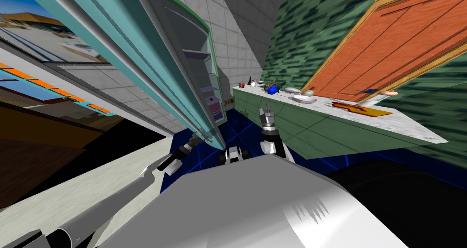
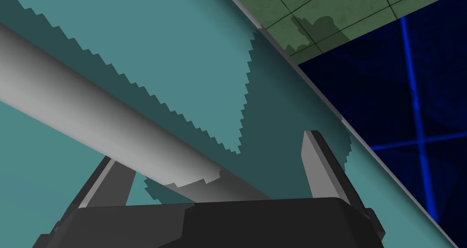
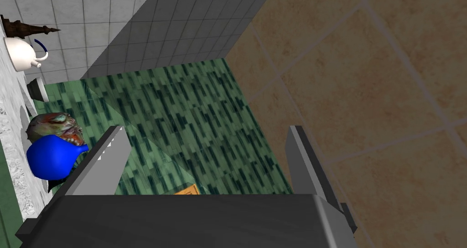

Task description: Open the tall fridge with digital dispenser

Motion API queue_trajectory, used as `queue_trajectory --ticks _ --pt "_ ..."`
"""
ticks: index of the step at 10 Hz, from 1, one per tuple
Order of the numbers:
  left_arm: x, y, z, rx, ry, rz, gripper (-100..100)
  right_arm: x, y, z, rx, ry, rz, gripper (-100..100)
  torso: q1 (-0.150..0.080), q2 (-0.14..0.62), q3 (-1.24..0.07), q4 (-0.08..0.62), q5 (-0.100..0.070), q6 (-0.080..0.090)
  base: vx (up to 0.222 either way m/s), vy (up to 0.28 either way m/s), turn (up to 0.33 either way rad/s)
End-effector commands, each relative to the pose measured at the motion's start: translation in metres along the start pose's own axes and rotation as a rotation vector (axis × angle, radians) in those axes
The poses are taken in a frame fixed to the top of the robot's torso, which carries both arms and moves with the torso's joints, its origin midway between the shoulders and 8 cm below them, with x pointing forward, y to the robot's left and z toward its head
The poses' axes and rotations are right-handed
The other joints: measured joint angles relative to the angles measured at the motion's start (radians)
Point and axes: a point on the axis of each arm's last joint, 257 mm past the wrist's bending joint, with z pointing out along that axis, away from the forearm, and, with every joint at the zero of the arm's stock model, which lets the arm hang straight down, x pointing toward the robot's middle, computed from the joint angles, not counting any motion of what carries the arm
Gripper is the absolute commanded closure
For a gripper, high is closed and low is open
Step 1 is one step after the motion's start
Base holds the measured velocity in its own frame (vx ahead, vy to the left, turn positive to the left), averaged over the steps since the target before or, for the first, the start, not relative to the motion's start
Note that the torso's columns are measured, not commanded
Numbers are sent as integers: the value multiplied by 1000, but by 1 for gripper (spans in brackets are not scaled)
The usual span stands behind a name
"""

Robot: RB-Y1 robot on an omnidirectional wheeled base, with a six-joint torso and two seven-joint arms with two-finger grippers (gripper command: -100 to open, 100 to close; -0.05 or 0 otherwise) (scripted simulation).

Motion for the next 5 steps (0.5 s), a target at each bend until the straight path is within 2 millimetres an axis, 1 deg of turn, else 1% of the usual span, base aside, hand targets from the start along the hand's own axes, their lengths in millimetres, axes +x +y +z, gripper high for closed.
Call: queue_trajectory --ticks 1,5 --pt "0 0 0 0 0 0 0 0 0 0 0 0 0 0 0 0 0 0 0 0 0 0 0" --pt "0 0 0 0 0 0 0 0 0 0 0 0 0 0 -1 0 0 0 0 0 0 0 0"
